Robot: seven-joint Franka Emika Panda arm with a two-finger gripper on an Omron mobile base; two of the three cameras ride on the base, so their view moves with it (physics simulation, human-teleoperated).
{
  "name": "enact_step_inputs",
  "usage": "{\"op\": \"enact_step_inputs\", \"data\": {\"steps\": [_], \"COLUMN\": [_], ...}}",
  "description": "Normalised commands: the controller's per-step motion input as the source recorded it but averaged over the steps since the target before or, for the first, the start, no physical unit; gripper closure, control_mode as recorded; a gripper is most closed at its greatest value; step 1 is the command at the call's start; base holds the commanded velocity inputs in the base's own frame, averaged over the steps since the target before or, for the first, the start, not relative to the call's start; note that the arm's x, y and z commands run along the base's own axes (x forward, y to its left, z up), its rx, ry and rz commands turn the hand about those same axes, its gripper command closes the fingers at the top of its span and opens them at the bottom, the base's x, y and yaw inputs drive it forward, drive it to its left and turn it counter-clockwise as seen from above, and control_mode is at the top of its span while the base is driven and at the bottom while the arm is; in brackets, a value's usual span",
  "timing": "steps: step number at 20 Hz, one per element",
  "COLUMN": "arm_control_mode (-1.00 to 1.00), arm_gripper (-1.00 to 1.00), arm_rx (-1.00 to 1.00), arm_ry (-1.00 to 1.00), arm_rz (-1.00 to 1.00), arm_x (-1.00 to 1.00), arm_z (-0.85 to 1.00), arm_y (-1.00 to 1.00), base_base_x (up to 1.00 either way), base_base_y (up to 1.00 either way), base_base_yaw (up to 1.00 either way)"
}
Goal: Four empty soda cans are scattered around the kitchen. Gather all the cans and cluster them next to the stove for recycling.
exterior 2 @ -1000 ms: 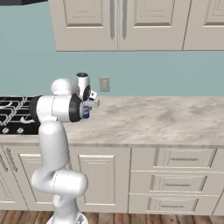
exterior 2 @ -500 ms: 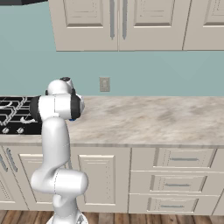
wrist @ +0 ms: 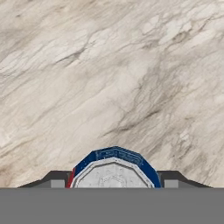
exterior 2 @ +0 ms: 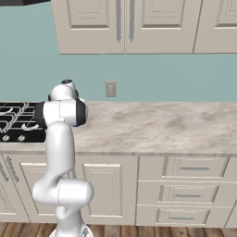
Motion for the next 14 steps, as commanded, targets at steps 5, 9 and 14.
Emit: {"op": "enact_step_inputs", "data": {"steps": [5,9,14], "arm_control_mode": [-1.00,-1.00,-1.00], "arm_gripper": [-1.00,-1.00,-1.00], "arm_rx": [0.00,0.00,0.00], "arm_ry": [0.00,0.00,-0.01], "arm_rz": [-0.05,-0.05,-0.01], "arm_x": [-0.09,-0.15,-0.14], "arm_z": [-0.19,-0.06,0.00], "arm_y": [0.02,0.00,0.00], "base_base_x": [0.00,0.00,0.00], "base_base_y": [0.00,0.00,0.00], "base_base_yaw": [0.00,0.00,0.00]}}
